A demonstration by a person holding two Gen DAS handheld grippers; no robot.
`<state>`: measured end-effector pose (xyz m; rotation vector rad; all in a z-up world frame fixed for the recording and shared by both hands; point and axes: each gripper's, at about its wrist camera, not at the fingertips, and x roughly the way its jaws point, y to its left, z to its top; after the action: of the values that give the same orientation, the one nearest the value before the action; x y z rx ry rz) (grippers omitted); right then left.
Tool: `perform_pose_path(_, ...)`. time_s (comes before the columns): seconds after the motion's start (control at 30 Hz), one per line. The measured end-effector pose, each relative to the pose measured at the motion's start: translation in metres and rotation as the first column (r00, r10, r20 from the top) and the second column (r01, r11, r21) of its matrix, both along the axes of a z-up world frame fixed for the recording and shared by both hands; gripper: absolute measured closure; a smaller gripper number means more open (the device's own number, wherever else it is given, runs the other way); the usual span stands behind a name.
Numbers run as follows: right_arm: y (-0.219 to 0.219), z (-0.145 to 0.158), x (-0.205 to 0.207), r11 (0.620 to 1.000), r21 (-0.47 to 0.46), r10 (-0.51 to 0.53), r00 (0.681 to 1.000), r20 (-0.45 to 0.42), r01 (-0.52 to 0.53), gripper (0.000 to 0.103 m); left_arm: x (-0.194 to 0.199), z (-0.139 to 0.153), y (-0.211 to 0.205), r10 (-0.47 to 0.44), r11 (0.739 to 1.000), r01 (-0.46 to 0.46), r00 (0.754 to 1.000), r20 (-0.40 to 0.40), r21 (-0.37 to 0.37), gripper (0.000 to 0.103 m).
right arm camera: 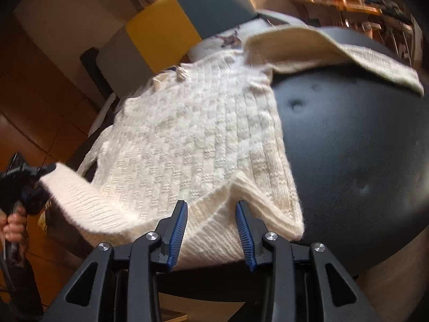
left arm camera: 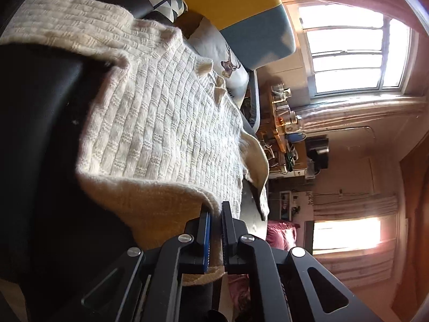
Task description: Fold clothes
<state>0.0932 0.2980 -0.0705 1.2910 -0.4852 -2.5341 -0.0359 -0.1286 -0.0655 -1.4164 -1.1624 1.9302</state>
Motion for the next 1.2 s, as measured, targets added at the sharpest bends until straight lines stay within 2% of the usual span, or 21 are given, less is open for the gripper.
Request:
perform_pose_path(0.07, -0.015, 0.015, 0.016, 0.992, -0.005, 0.127, 0.992, -0.025, -0.127, 0.063, -0.001, -0.002, -0.001, -0.016, 1.000, 0.016, 1.000, 0.008, -0.004, 0.096)
perform_pose_path(0.17, -0.041, 0.008, 0.033, 0.944, -0.138, 0.311, 0.947, 0.083, -0.298, 0.063, 0.007, -0.009, -0.004, -0.010, 1.000, 0.010, 1.000, 0.027, -0.001, 0.096)
perform_pose_path(0.2, -0.047, 0.001, 0.038, 0.943, -0.128, 0.324, 0.938, 0.120, -0.309, 0.063, 0.009, -0.012, -0.007, -0.002, 1.000, 0.001, 0.999, 0.037, 0.013, 0.096)
perform_pose_path(0.27, -0.059, -0.015, 0.044, 0.949, -0.071, 0.316, 0.929, 0.192, -0.308, 0.063, 0.018, -0.016, -0.018, 0.019, 0.999, -0.020, 0.999, 0.051, 0.035, 0.096)
perform_pose_path(0.33, -0.056, -0.032, 0.044, 0.970, -0.059, 0.243, 0.940, 0.238, -0.235, 0.063, 0.027, -0.018, -0.028, 0.032, 0.999, -0.034, 0.998, 0.052, 0.040, 0.096)
perform_pose_path(0.4, -0.043, -0.039, 0.042, 0.992, -0.069, 0.121, 0.968, 0.220, -0.108, 0.063, 0.037, -0.018, -0.036, 0.038, 0.998, -0.040, 0.998, 0.049, 0.038, 0.096)
perform_pose_path(0.47, -0.030, -0.038, 0.040, 0.997, -0.074, 0.016, 0.985, 0.170, -0.004, 0.063, 0.046, -0.018, -0.042, 0.042, 0.998, -0.043, 0.998, 0.045, 0.037, 0.096)
perform_pose_path(0.5, -0.027, -0.037, 0.038, 0.999, -0.026, -0.024, 0.987, 0.157, 0.028, 0.063, 0.051, -0.019, -0.045, 0.041, 0.998, -0.043, 0.998, 0.041, 0.038, 0.096)
perform_pose_path(0.57, -0.025, -0.037, 0.033, 0.986, 0.155, -0.085, 0.985, 0.148, 0.062, 0.063, 0.062, -0.019, -0.050, 0.039, 0.999, -0.040, 0.999, 0.025, 0.035, 0.096)
perform_pose_path(0.63, -0.021, -0.042, 0.030, 0.920, 0.384, -0.143, 0.978, 0.151, 0.075, 0.067, 0.079, -0.025, -0.053, 0.039, 0.999, -0.039, 0.999, 0.023, 0.003, 0.096)
perform_pose_path(0.7, -0.015, -0.049, 0.031, 0.871, 0.487, -0.155, 0.976, 0.155, 0.061, 0.067, 0.095, -0.040, -0.056, 0.034, 0.999, -0.033, 0.998, 0.054, -0.028, 0.096)
perform_pose_path(0.77, -0.013, -0.049, 0.032, 0.863, 0.502, -0.148, 0.977, 0.152, 0.053, 0.067, 0.106, -0.064, -0.057, 0.041, 0.990, -0.026, 0.993, 0.107, -0.136, 0.096)
perform_pose_path(0.83, -0.015, -0.047, 0.029, 0.846, 0.531, -0.150, 0.978, 0.146, 0.051, 0.067, 0.111, -0.071, -0.066, 0.073, 0.985, -0.056, 0.992, 0.099, -0.162, 0.096)
perform_pose_path(0.9, -0.018, -0.045, 0.027, 0.795, 0.604, -0.159, 0.978, 0.133, 0.047, 0.067, 0.115, -0.076, -0.075, 0.107, 0.979, -0.089, 0.990, 0.087, -0.182, 0.095)
perform_pose_path(0.93, -0.015, -0.045, 0.027, 0.792, 0.608, -0.167, 0.976, 0.139, 0.049, 0.067, 0.118, -0.079, -0.079, 0.123, 0.976, -0.106, 0.989, 0.080, -0.192, 0.092)
perform_pose_path(0.97, -0.010, -0.045, 0.028, 0.806, 0.589, -0.173, 0.973, 0.150, 0.052, 0.067, 0.116, -0.076, -0.084, 0.130, 0.976, -0.116, 0.989, 0.066, -0.185, 0.082)
perform_pose_path(1.0, -0.006, -0.045, 0.028, 0.820, 0.569, -0.178, 0.971, 0.161, 0.056, 0.067, 0.114, -0.073, -0.089, 0.135, 0.977, -0.124, 0.990, 0.051, -0.175, 0.076)
perform_pose_path(1.07, 0.001, -0.041, 0.030, 0.845, 0.533, -0.167, 0.970, 0.179, 0.047, 0.065, 0.101, -0.066, -0.087, 0.130, 0.972, -0.122, 0.991, 0.028, -0.200, 0.058)
perform_pose_path(1.1, 0.000, -0.036, 0.032, 0.855, 0.518, -0.139, 0.973, 0.182, 0.025, 0.065, 0.094, -0.063, -0.086, 0.126, 0.970, -0.120, 0.992, 0.016, -0.214, 0.057)
perform_pose_path(1.2, 0.000, -0.020, 0.038, 0.879, 0.474, -0.052, 0.981, 0.188, -0.044, 0.065, 0.068, -0.068, -0.064, 0.078, 0.981, -0.070, 0.996, 0.039, -0.179, 0.052)
